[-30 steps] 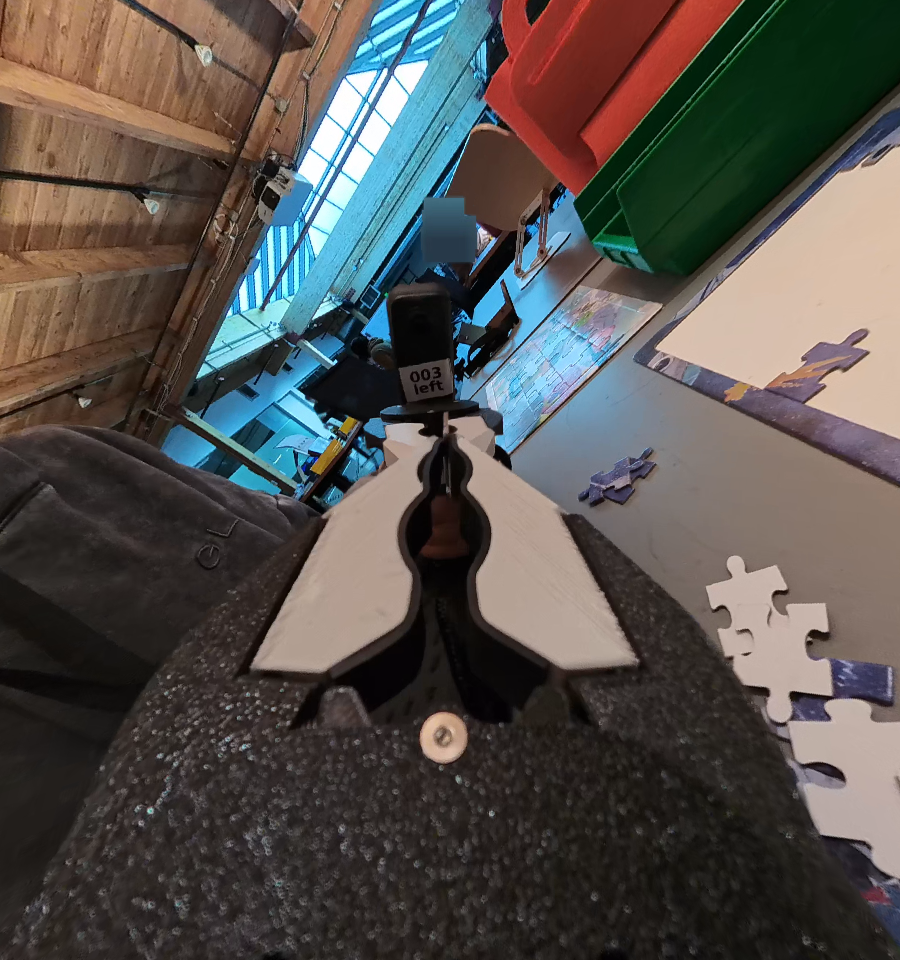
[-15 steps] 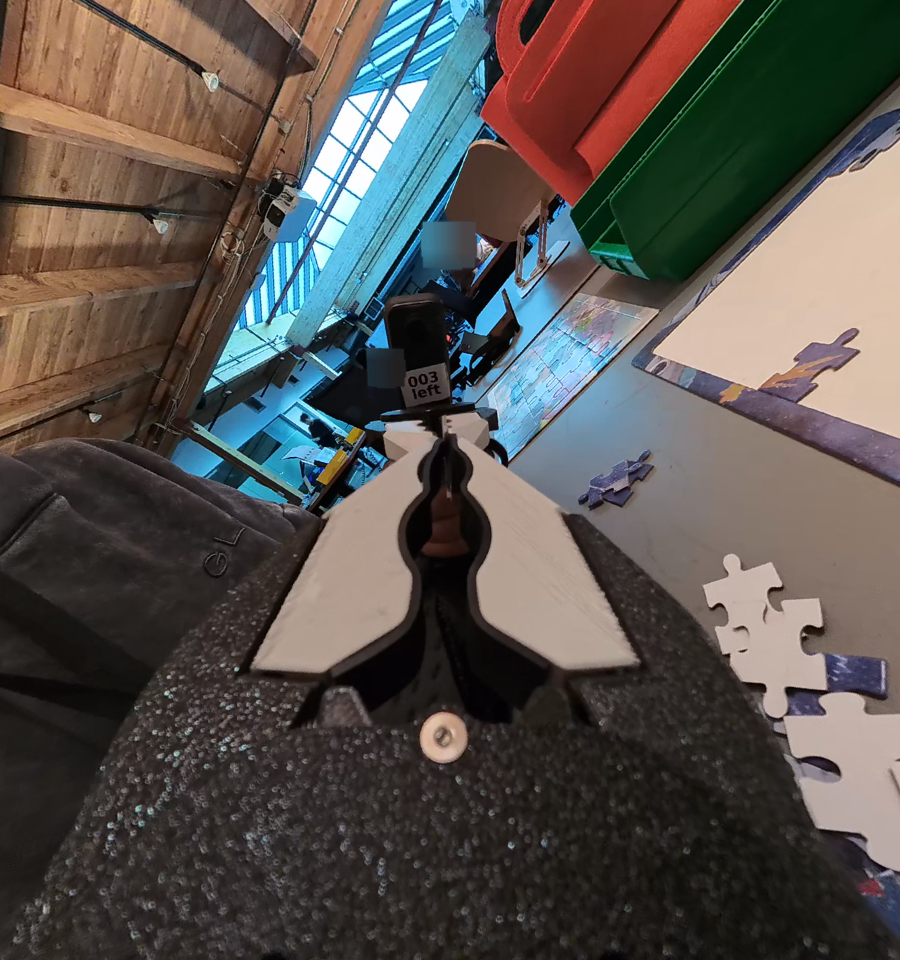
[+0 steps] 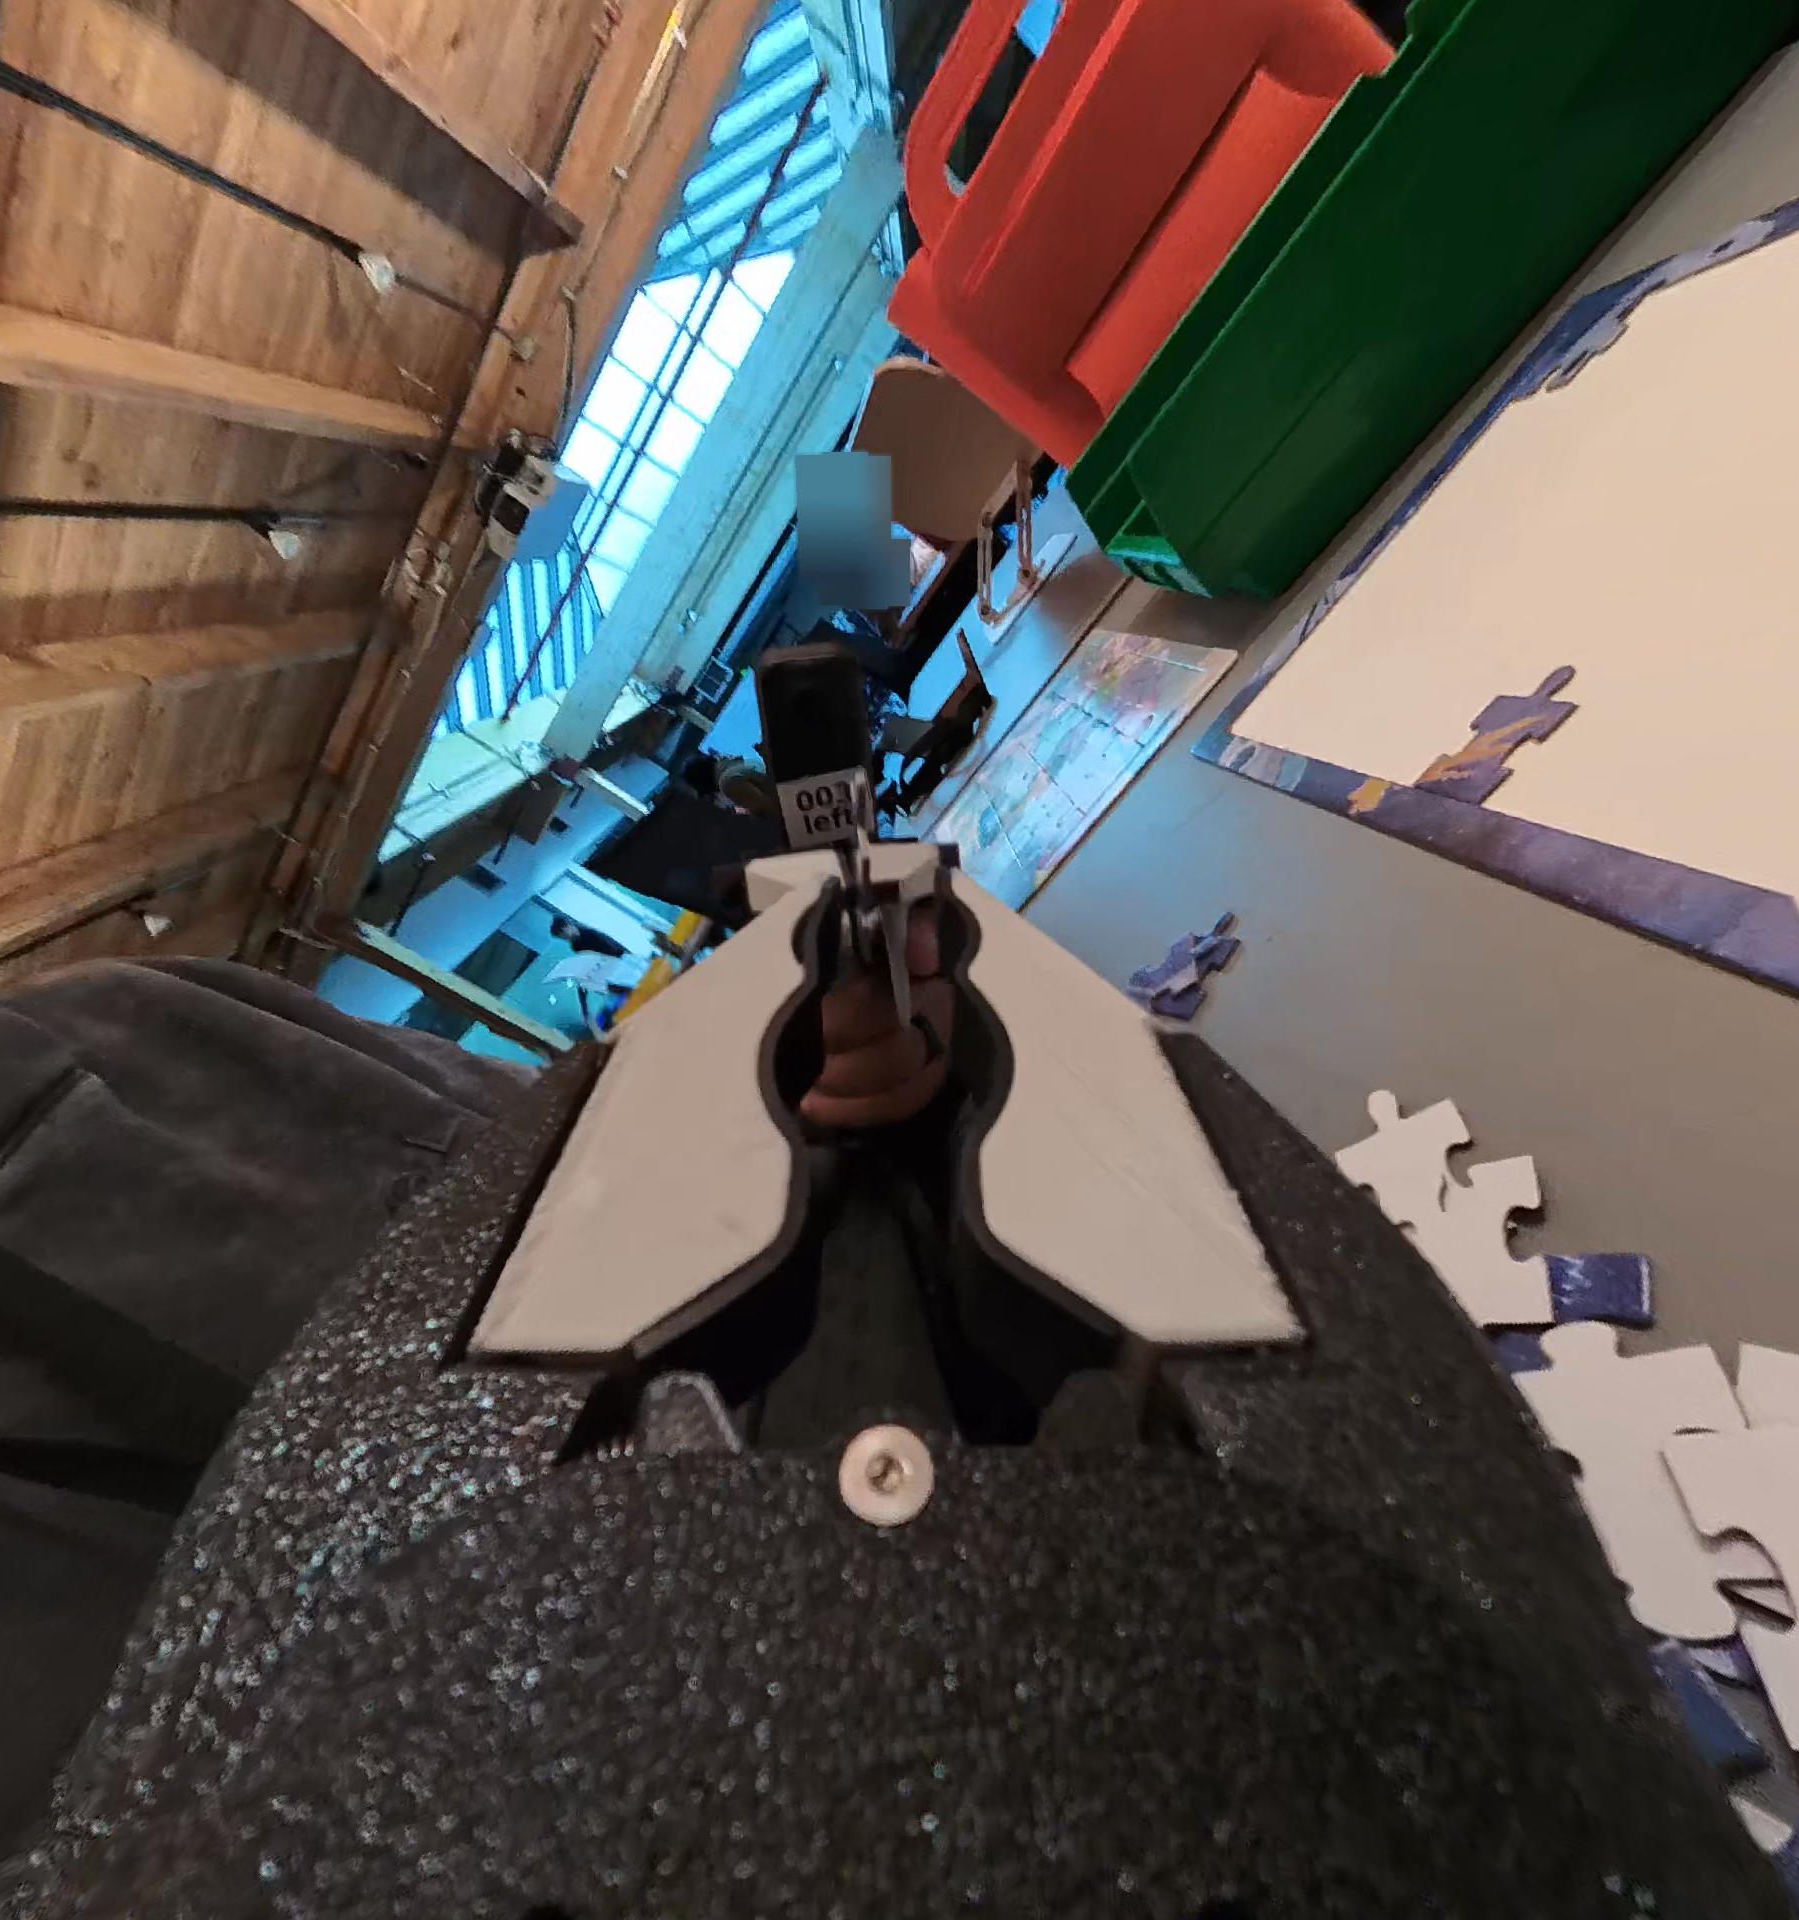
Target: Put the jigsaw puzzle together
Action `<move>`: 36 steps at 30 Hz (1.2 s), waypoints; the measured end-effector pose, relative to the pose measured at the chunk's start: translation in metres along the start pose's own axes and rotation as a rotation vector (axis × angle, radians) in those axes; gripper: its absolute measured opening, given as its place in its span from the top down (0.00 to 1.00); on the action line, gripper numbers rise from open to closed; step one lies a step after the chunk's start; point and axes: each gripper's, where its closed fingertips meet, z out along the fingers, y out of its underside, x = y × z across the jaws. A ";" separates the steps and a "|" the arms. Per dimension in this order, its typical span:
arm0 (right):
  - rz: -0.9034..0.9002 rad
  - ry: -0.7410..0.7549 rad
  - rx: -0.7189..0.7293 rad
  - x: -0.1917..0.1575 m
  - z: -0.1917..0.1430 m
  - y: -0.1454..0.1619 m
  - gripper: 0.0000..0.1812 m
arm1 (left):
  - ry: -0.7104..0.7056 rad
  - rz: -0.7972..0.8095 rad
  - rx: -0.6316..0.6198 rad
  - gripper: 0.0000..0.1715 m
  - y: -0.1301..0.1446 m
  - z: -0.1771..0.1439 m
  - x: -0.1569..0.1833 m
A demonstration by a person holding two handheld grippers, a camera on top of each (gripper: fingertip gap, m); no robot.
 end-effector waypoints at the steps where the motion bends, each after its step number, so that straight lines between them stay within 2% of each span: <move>1: -0.012 0.002 -0.035 -0.001 0.004 0.007 0.91 | -0.003 0.002 0.008 1.00 -0.001 -0.001 0.000; 4: -0.055 -0.001 -0.140 -0.006 0.019 0.028 0.91 | 0.015 -0.010 0.024 1.00 -0.004 -0.002 0.002; 10: -0.084 0.001 -0.093 -0.009 0.021 0.020 0.94 | 0.077 -0.065 0.034 0.99 -0.006 -0.003 0.008; 19: -0.089 -0.027 -0.132 -0.014 0.025 0.028 0.96 | 0.065 -0.051 0.024 0.99 -0.004 -0.001 0.007; 27: -0.108 -0.009 -0.105 -0.013 0.023 0.021 0.99 | 0.032 -0.022 0.014 1.00 -0.002 0.001 0.005; 30: -0.086 0.052 -0.081 0.000 0.035 -0.003 0.99 | -0.143 0.064 0.064 0.86 -0.017 -0.010 -0.017; 32: -0.006 0.152 -0.115 0.024 0.055 -0.022 0.99 | -0.336 0.173 0.152 0.87 -0.041 -0.033 -0.040; 33: 0.036 0.193 -0.149 0.036 0.069 -0.029 0.99 | -0.460 0.227 0.198 0.91 -0.053 -0.050 -0.053; 36: 0.100 0.330 -0.294 0.089 0.122 -0.041 0.99 | -0.770 0.387 0.220 1.00 -0.074 -0.093 -0.081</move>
